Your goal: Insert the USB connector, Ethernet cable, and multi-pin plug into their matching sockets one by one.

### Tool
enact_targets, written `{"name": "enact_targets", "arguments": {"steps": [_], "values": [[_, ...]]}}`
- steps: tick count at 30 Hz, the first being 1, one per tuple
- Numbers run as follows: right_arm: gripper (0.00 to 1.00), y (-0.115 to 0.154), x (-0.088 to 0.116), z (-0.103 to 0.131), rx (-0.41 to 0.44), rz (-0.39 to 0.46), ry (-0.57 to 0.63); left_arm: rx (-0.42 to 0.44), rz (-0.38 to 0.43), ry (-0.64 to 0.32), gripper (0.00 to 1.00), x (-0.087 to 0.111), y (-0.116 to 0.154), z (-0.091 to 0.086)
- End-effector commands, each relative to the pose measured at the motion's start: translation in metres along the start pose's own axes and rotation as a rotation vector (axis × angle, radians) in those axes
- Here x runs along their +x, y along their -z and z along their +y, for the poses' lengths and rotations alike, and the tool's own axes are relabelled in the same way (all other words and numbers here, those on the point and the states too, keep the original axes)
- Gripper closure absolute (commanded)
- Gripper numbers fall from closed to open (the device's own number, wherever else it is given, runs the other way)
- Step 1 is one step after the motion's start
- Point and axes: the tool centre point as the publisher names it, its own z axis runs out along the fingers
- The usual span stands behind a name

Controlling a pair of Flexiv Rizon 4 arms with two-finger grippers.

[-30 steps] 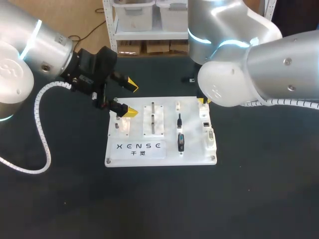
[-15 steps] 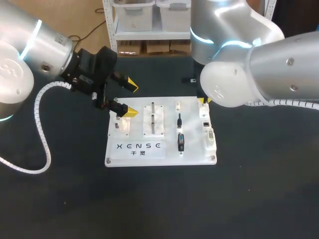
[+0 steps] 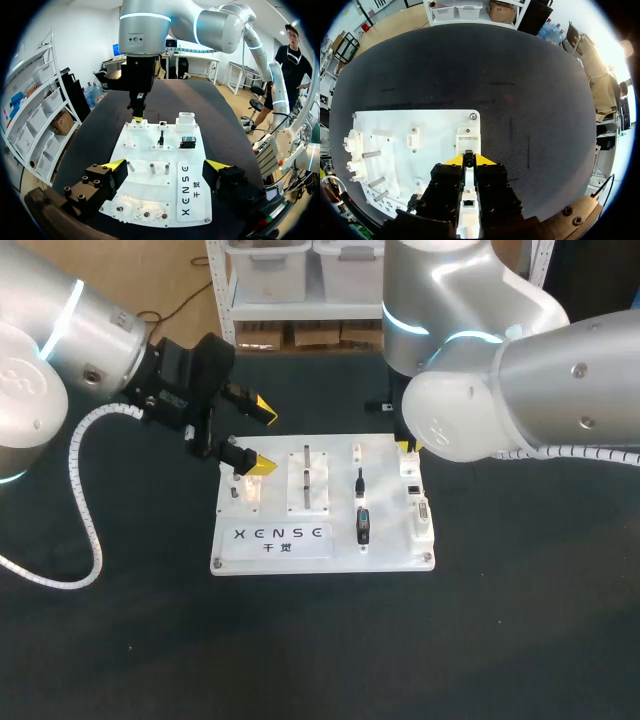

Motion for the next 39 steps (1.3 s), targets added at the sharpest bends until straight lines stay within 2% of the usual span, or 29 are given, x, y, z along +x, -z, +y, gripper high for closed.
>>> {"name": "enact_targets", "arguments": {"steps": [1,14,15,16,17,22,27,39], "values": [[1.0,-0.005,0.006,-0.003,0.003,0.001,-0.004,0.0,-0.001,-0.001,0.0,0.001,-0.001,0.001],[1.0,-0.017,-0.001,-0.008,0.029,0.012,-0.063,0.0,-0.001,-0.001,0.0,0.001,-0.001,0.001],[0.88,-0.014,-0.001,-0.008,0.023,0.01,-0.078,0.0,-0.001,-0.001,0.0,0.001,-0.001,0.001],[0.6,-0.01,-0.001,-0.008,0.015,0.002,-0.085,0.0,-0.001,-0.001,0.0,0.001,-0.001,0.001],[0.0,-0.006,-0.002,-0.007,0.009,-0.006,-0.085,0.0,-0.001,-0.001,0.0,0.001,-0.001,0.001],[0.0,0.018,0.0,0.003,0.006,-0.043,-0.082,0.0,-0.001,-0.001,0.0,0.001,-0.001,0.001],[0.0,0.029,0.011,0.024,0.013,-0.051,-0.083,0.0,-0.001,-0.001,0.0,0.001,-0.001,0.001],[0.0,0.027,0.049,0.061,0.0,0.0,-0.071,0.0,-0.001,-0.001,0.0,0.001,-0.001,0.001]]}}
